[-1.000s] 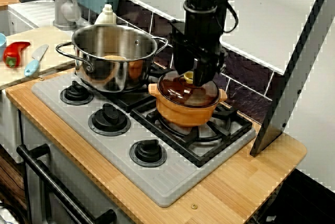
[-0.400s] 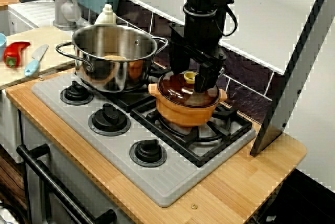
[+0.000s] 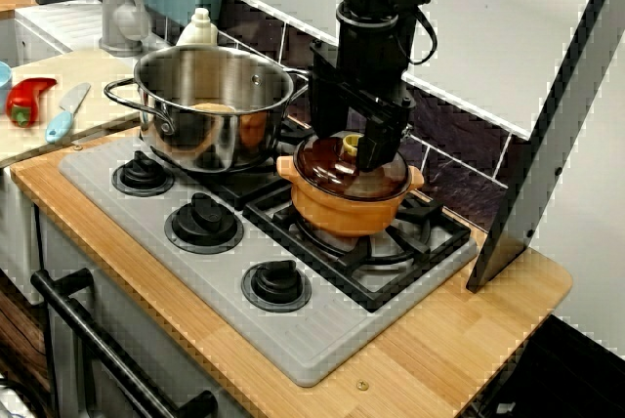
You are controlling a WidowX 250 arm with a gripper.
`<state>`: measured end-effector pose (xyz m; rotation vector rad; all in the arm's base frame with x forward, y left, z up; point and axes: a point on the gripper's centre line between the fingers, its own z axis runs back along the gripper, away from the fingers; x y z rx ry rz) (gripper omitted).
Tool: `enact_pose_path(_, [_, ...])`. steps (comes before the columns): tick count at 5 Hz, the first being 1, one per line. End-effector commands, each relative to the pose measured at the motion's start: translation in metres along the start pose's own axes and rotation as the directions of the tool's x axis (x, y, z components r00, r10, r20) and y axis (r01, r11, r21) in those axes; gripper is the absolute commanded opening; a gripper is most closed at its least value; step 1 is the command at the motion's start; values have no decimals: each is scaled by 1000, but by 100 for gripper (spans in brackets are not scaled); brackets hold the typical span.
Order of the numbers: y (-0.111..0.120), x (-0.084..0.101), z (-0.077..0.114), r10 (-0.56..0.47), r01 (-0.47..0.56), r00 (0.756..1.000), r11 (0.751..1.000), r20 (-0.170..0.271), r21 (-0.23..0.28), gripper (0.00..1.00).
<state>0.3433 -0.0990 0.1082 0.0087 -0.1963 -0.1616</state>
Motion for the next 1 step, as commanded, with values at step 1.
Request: enact_pose_path(1, [11, 1, 35, 19, -17, 997, 1000, 75, -25, 100])
